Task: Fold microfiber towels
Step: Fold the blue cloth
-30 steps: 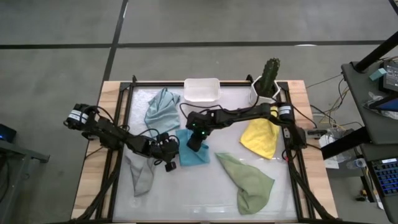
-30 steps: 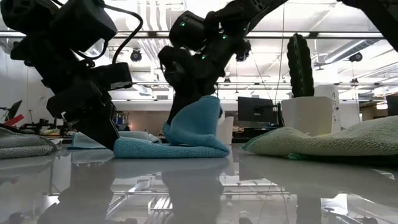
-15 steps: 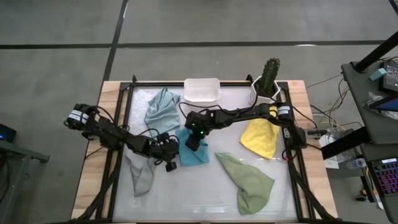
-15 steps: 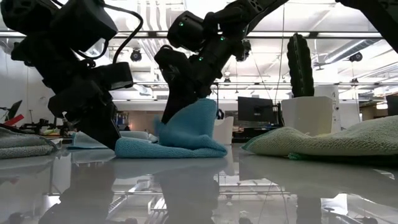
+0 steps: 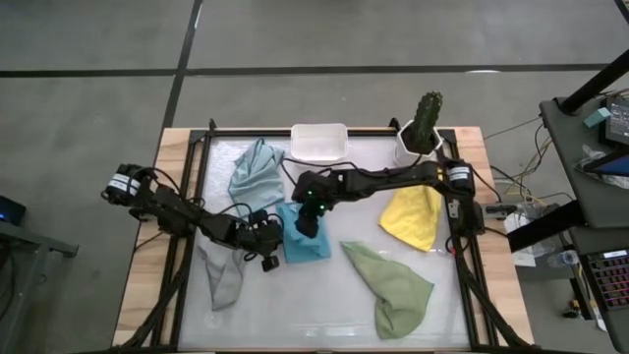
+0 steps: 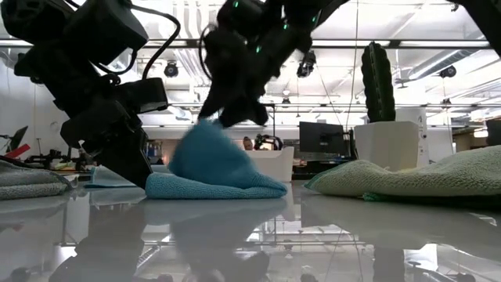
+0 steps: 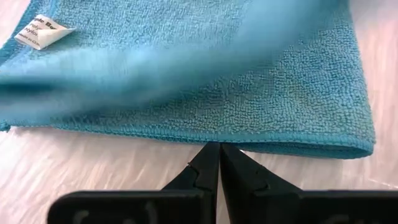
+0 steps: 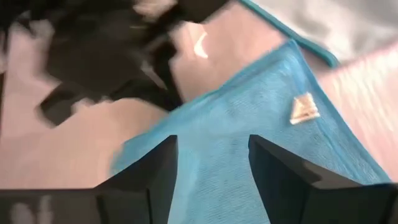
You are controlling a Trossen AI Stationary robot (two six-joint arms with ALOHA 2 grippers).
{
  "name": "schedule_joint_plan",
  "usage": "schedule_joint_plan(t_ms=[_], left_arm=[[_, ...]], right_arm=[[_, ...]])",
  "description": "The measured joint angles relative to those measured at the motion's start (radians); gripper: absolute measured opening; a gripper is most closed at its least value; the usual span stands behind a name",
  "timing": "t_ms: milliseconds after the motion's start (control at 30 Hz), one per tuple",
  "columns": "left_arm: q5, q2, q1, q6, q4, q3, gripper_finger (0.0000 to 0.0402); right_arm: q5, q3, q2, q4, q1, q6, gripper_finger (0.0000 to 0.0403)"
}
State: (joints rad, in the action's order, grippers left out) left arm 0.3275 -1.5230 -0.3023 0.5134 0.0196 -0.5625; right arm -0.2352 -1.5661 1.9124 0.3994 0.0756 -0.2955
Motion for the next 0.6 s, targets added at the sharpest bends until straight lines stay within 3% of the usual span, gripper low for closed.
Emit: schedule_joint_plan(t_ms=[200,400,600], left_arm=[[0.000,0.000,0.000,0.001,0.000,0.000,0.0001],[-0.001,0.001,0.000,0.002,-0.001,0.000,0.0001],[-0.063,0.022,0.000,0.002,-0.014,0.001,0.0001]], right_arm=[[0.007,0.017,-0.086,0.063,-0.037,0.106,0.0175],[0.103,0.101,-0.148,0.057,-0.105,0.176,0.0157],[0.161,0.227,-0.173,-0.082,-0.157,0.212,0.0137]])
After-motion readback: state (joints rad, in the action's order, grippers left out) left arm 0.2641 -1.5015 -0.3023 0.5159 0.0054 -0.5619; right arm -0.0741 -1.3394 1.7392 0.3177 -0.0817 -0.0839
